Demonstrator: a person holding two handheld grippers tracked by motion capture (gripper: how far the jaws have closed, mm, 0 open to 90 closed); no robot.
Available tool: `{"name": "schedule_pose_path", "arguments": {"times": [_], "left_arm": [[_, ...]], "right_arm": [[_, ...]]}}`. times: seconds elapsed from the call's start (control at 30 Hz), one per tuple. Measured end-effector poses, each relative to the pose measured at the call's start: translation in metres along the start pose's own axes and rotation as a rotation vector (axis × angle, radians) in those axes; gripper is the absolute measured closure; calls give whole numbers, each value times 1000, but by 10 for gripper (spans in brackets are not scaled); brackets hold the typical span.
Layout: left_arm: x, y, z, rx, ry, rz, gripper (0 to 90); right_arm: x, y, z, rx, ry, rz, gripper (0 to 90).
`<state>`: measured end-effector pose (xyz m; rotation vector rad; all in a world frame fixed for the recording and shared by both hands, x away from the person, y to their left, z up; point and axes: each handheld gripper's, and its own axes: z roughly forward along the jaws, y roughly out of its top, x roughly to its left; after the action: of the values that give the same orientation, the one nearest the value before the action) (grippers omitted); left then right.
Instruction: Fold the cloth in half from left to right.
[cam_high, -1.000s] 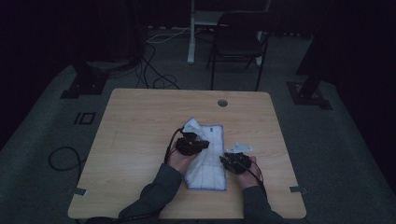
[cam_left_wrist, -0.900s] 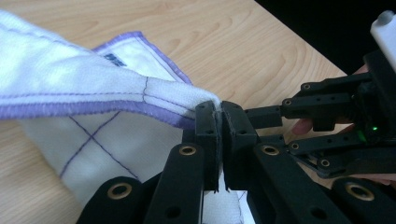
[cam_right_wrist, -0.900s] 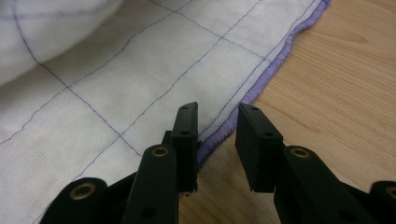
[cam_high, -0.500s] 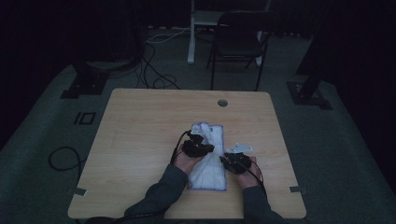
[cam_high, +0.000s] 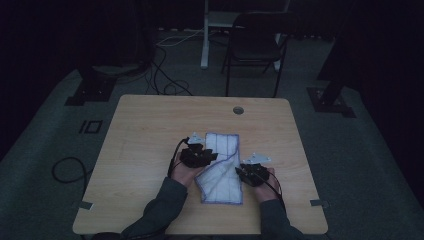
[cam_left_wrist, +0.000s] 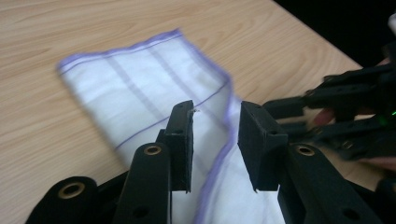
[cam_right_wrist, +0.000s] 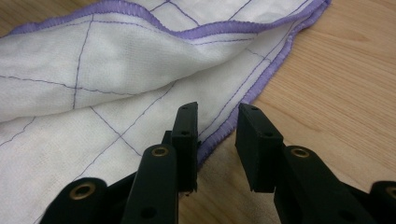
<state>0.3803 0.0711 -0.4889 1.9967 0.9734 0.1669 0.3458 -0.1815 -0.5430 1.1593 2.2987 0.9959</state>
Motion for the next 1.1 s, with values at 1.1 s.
{"name": "schedule_pose_path", "arguments": {"times": [1.1], "left_arm": [[12,-57,3,126,103,76,636]], "right_arm": [[-2,-1,0,-4,8,14,677]]}}
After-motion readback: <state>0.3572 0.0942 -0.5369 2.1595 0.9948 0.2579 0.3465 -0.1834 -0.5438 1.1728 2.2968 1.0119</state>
